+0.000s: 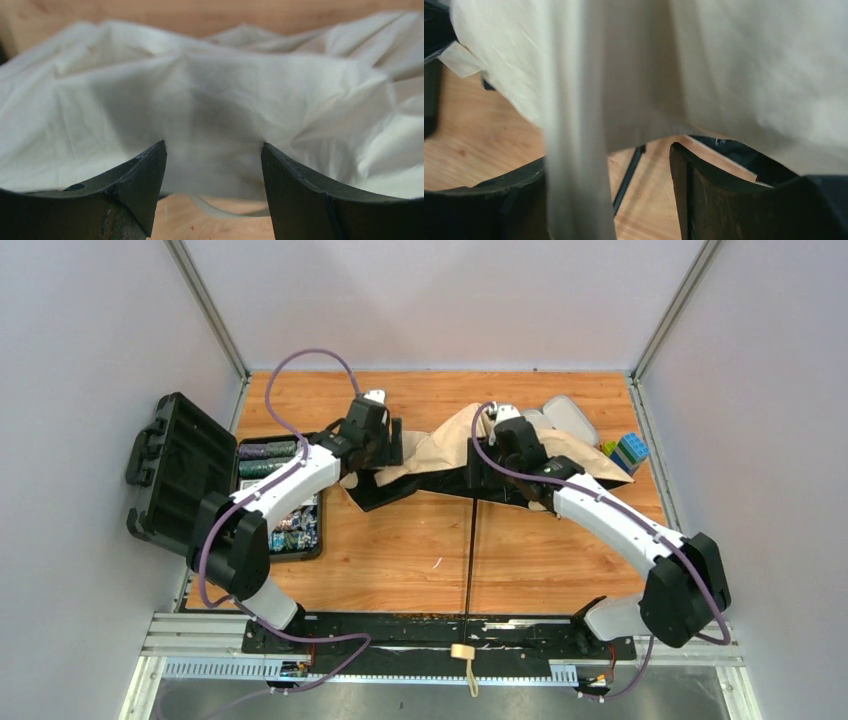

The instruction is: Put away the umbrella

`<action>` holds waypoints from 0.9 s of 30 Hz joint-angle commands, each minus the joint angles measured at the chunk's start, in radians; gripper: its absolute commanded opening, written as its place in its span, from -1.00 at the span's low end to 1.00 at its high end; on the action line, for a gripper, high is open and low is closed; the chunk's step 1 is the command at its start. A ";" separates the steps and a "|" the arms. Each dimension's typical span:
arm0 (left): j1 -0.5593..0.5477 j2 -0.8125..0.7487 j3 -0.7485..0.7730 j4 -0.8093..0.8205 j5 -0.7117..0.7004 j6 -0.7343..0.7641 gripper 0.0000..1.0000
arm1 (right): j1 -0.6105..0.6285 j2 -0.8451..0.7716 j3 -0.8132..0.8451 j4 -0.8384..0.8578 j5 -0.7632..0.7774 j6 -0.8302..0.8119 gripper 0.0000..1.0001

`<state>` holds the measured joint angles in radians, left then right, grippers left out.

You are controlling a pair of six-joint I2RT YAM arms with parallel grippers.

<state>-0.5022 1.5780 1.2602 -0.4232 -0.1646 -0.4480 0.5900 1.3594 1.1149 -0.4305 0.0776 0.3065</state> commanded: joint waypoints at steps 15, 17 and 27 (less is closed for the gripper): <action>0.054 -0.138 0.261 -0.170 -0.072 0.070 0.66 | -0.053 -0.112 0.171 -0.123 -0.403 0.064 0.85; 0.073 -0.127 0.303 -0.191 -0.088 0.093 0.68 | -0.077 -0.126 0.255 -0.192 -0.384 0.046 0.87; 0.181 0.073 0.298 -0.163 -0.026 0.175 0.70 | -0.394 -0.011 0.315 -0.233 -0.144 -0.132 1.00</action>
<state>-0.3450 1.5475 1.5890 -0.5678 -0.2165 -0.3370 0.2966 1.2507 1.4776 -0.5930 -0.1799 0.2550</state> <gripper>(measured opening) 0.850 0.998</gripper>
